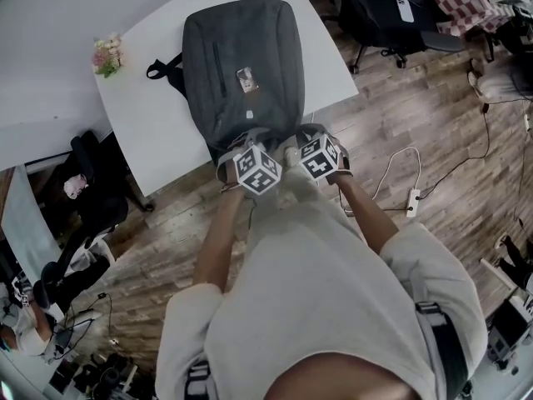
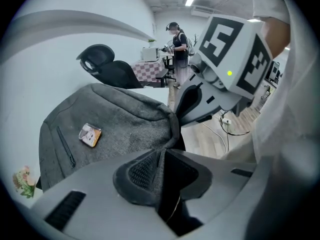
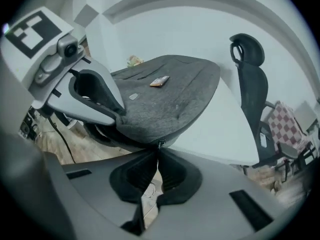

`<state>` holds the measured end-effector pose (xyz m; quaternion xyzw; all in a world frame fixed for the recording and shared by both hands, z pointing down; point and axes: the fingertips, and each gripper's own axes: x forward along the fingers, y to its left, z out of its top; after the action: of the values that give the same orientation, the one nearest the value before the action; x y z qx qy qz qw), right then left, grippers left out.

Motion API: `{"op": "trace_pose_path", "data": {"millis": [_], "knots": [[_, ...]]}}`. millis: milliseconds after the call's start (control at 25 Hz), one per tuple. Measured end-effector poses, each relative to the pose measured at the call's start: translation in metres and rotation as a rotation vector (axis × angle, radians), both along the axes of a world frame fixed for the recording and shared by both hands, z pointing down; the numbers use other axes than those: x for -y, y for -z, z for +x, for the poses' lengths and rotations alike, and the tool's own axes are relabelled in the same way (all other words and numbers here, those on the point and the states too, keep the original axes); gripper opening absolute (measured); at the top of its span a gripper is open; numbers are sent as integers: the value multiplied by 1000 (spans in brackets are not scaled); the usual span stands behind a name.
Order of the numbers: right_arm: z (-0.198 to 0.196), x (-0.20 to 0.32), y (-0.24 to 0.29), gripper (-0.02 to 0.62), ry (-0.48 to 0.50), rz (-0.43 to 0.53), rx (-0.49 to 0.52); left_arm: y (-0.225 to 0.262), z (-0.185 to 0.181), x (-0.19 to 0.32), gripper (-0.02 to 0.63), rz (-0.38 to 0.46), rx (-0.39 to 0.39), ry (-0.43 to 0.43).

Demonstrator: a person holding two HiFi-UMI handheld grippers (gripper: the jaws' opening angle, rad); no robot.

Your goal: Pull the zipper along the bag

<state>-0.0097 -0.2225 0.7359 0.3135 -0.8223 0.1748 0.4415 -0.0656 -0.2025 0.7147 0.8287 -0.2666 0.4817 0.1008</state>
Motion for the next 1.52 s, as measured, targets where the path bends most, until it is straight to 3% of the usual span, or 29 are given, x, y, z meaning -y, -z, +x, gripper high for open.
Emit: {"op": "trace_pose_path", "data": {"millis": [280,440,560,680,1000,1160,1400,1520], "knots": [[11,-4,0,20,-156,-42,8,-3,16,1,77,-18,-16,-22],[18,-3,0,20,-75,-32,-12,7,17,-9,86,34,-38,-64],[21,-1,-1,20,-11,-12,-33,13,4,-12,186,95,33,-120],[24,1,-1,20,3,-12,-41,12,-13,-15,213,111,99,-184],[52,32,-3,20,-2,21,-95,20,-20,-17,238,104,84,-228],[77,54,-5,20,-20,28,-133,18,-10,-21,267,113,118,-302],[95,75,-2,20,54,56,-186,9,13,-10,270,139,133,-375],[102,84,0,20,32,54,-184,4,30,-6,179,150,161,-431]]}}
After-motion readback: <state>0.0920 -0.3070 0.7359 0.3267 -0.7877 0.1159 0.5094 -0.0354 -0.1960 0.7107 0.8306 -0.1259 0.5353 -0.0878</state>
